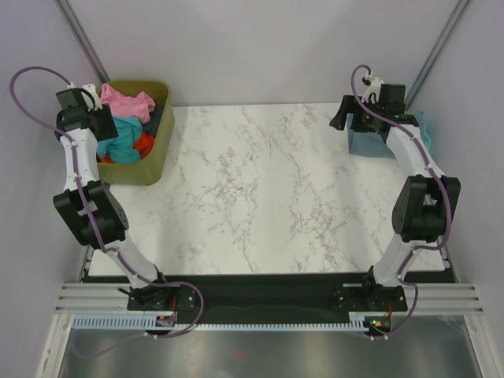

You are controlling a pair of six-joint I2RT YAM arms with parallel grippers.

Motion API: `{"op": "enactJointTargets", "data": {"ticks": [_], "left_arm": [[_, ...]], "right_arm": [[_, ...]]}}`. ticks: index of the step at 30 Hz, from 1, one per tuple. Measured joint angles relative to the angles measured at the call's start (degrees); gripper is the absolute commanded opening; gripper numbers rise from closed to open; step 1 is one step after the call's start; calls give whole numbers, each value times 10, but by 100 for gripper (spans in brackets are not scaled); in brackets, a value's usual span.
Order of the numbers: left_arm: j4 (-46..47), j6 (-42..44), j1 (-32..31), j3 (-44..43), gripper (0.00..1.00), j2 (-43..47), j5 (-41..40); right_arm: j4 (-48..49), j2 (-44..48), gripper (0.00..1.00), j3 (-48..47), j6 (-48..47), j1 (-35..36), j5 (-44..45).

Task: Fold and stack the t-shirts
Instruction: Grab the tshirt from the pile

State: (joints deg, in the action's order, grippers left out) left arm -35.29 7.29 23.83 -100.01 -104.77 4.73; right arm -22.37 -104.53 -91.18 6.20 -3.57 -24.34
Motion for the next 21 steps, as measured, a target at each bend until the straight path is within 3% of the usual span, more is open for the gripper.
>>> {"op": "enactJointTargets", "data": {"ticks": [9,14,16,20,21], "left_arm": [[24,-2,-2,-33,61,-69,-16],[29,-1,-2,-43,54,-104,-31],[29,0,-2,-45,48,-110,-37],[31,8,-2,-45,9,-111,-50],[34,9,-2,-46,4,-111,-52]], "right_arm": [[3,0,98,13,-7,0,-3],[7,-4,98,18,-11,0,-4],[11,-5,98,20,-11,0,-5],[17,-7,98,27,-11,0,-8],[19,-9,98,27,-11,0,-9]]}}
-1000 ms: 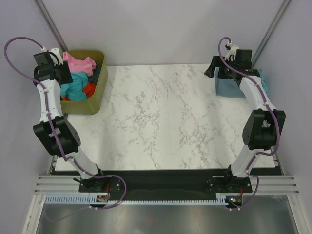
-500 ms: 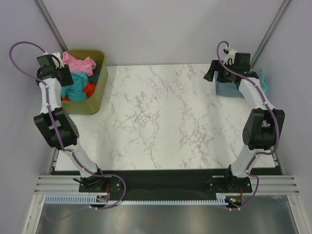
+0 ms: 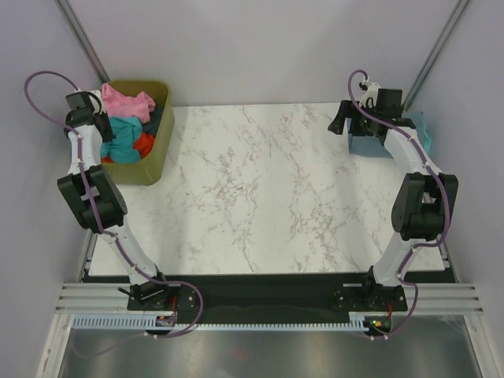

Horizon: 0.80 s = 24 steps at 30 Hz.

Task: Fold and stack the t-shirts
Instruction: Grab the tshirt from the pile

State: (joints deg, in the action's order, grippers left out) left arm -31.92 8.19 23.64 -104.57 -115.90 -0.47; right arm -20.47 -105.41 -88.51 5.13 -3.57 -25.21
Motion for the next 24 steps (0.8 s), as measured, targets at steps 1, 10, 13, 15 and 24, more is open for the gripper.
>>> {"op": "enactJointTargets", "data": {"ticks": [1,10,13,15,24], "left_arm": [[2,3,0,0,2,0,-3],[4,3,-3,12,2,18,4],[-4,-2,-16,27,2,60,36],[-11,-9,-39,30,2,101,61],[-8,-35,-178,-12,2,264,140]], "right_arm": [[3,-2,98,0,0,0,0],[7,-19,98,0,7,0,-10],[12,-20,98,0,9,0,-17],[13,-20,98,-2,9,1,-22],[-8,-2,98,-45,6,15,-20]]}}
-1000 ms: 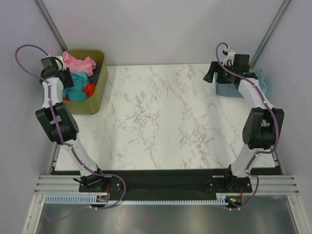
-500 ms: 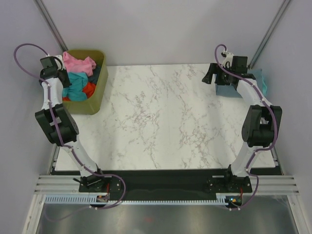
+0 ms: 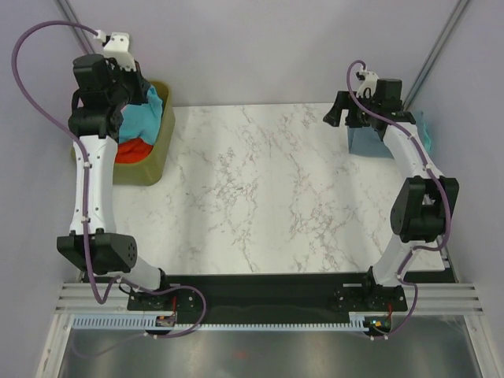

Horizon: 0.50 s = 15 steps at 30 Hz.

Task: Fold and stack the t-shirts
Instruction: Grab the tshirt from the pile, then move the tshirt to the center of the board

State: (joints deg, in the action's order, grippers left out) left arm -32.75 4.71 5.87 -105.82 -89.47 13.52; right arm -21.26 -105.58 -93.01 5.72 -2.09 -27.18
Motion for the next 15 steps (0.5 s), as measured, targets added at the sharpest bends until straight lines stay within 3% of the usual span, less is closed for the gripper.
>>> {"op": "enactJointTargets", "data": {"ticks": [7,15], "left_arm": [[3,-39,-64,-72,2,35,60],[1,-52,-200,-88,2,61,143]], "right_arm": [[-24,74,98,6,30,-5,-16],[-24,127,98,48,73,-33,-80]]}}
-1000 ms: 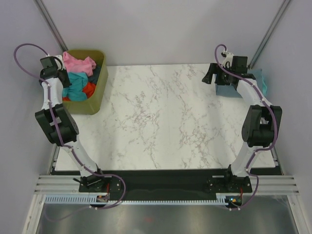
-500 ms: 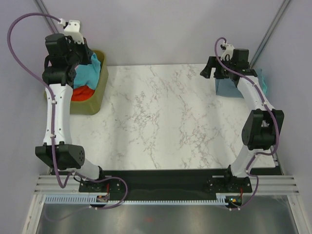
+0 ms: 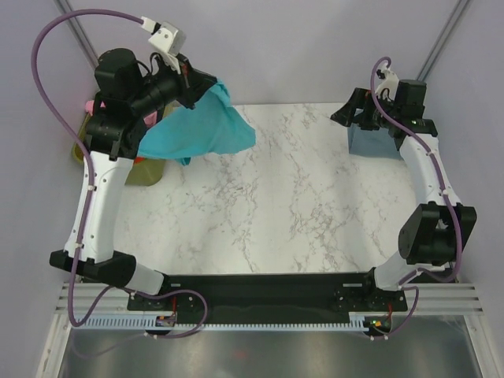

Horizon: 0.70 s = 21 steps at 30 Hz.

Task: Fold and stack the t-shirts
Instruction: Move the tshirt to the center of the board

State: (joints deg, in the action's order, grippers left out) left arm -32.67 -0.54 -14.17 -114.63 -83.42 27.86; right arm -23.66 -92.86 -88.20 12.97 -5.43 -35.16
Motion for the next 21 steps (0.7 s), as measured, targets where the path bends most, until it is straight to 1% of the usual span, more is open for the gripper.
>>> {"op": "enactJointTargets", "data": {"ticks": [4,7,10,13,16,17,18,19,20,21], "left_arm": [[-2,0,-51,-33,2,-14,23],[1,0,-85,-80,2,-37,28],[7,0,-116,-104,2,-58,31],[16,-3,-135,-103,7,-80,39],[26,-9,-138,-71,7,-99,36],[27,-11,-138,-55,11,-105,30],[25,-12,-138,-42,22,-113,22],[25,-12,-138,-33,46,-120,17],[24,-10,-137,-19,53,-127,9],[22,-13,-137,-8,62,-133,3]], "right_arm": [[-3,18,98,10,3,2,-12],[-3,50,98,22,3,3,-15],[1,88,98,40,3,3,-18],[3,118,98,59,2,3,-23],[6,135,98,78,1,2,-27],[5,138,98,84,1,1,-28],[5,142,98,91,1,-1,-30],[5,143,98,98,1,-2,-30],[4,144,98,102,1,-3,-31],[4,144,98,107,-1,-5,-32]]}}
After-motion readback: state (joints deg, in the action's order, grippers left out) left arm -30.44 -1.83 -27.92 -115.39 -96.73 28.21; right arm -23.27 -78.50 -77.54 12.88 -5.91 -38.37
